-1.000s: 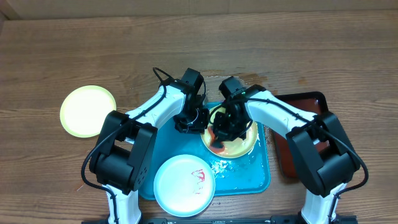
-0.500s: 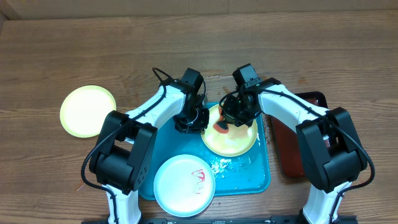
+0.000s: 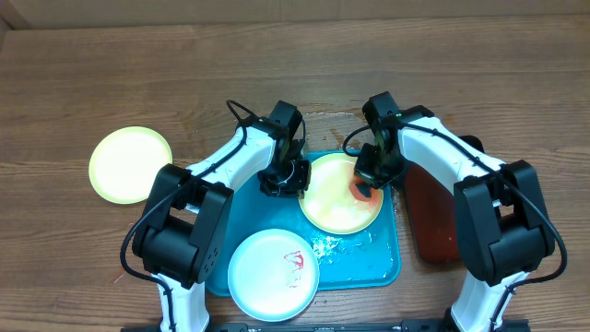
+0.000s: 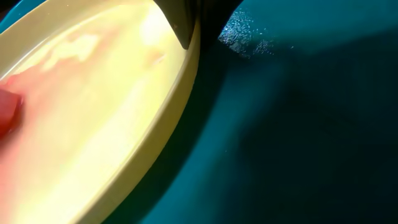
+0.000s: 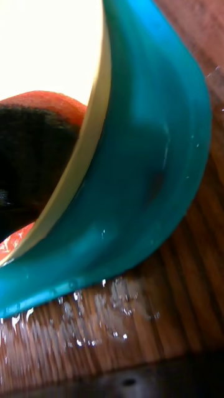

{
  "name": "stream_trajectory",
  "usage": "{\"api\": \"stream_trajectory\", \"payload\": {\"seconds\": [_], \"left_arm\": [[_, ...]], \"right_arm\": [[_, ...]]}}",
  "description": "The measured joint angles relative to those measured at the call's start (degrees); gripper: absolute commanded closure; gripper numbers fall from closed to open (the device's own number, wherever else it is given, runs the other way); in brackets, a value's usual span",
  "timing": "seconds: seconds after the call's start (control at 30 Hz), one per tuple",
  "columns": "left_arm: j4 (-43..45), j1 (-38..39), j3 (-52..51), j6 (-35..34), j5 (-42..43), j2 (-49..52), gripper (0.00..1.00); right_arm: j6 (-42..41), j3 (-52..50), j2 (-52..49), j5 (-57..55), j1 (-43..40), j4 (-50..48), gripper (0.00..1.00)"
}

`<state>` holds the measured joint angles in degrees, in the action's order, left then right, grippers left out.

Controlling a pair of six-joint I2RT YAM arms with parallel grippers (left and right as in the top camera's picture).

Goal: Clean dirty plates on tray and stack at the side
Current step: 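Keep scrubbing the yellow plate with the right gripper's sponge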

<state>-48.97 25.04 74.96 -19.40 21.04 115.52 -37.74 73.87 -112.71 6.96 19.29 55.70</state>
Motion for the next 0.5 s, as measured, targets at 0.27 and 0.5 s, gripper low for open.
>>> {"api": "stream_trajectory", "payload": {"seconds": [0.27,0.5], "left_arm": [[0.6,0.0,0.0,0.0,0.6,0.0,0.95],[0.3,0.0,0.0,0.0,0.3,0.0,0.96]], "right_arm": [[10.9,0.1,0.0,-3.2,1.8,3.5,0.96],[26.1,0.1,0.0,-2.7,4.2,3.9,0.96]]}}
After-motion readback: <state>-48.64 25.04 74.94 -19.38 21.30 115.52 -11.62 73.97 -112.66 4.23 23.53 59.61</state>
